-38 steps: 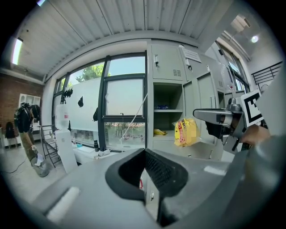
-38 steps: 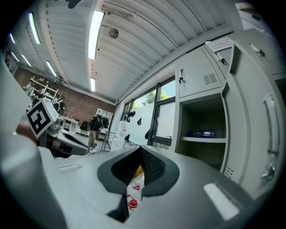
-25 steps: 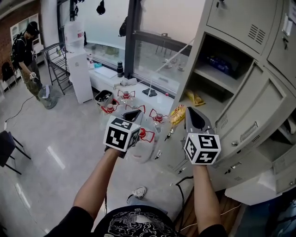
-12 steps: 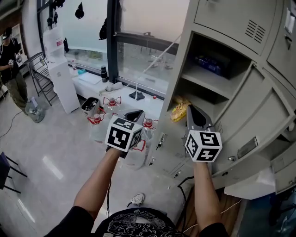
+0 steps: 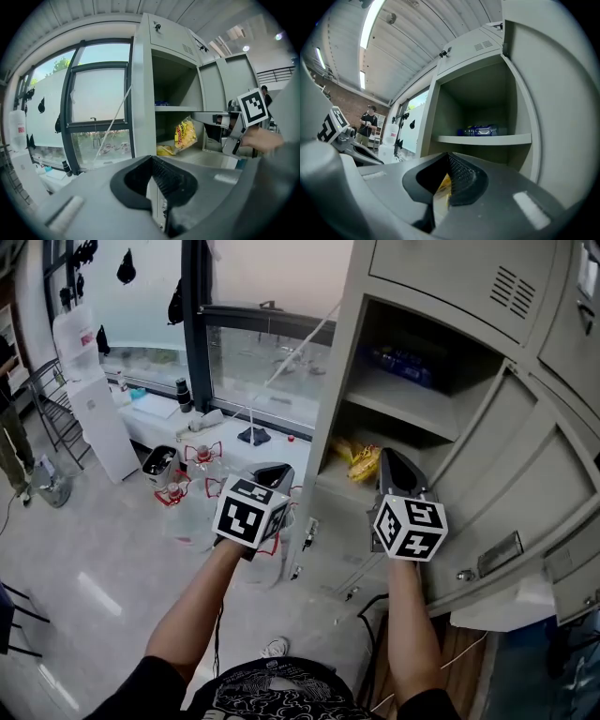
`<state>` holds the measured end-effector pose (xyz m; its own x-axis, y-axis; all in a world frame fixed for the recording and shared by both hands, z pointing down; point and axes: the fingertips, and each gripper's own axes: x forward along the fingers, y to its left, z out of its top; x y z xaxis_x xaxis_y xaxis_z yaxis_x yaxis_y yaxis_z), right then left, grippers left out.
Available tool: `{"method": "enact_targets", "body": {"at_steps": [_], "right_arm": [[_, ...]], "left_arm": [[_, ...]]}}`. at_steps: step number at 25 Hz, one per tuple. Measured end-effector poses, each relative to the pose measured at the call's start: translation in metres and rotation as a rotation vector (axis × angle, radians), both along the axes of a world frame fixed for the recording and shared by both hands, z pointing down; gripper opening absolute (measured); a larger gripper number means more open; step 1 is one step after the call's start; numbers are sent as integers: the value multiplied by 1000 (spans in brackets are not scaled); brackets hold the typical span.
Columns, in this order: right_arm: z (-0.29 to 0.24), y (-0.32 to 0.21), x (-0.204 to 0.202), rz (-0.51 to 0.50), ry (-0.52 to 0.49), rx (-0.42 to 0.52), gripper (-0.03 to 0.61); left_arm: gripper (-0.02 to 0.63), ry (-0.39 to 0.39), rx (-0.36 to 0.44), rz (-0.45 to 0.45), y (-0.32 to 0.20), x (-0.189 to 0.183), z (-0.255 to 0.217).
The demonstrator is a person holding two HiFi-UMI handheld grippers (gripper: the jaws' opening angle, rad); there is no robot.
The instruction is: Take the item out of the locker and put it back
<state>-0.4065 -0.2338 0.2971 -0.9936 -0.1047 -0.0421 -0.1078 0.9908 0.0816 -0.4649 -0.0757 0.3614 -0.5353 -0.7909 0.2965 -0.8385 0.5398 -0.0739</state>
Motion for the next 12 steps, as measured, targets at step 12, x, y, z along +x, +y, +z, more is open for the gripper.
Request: {"method": "enact_targets", "body": {"at_steps": [12], "right_arm": [[32, -48, -32, 116, 44, -62, 25]], "left_arm": [[0, 12, -43, 55, -9, -23, 14]]}}
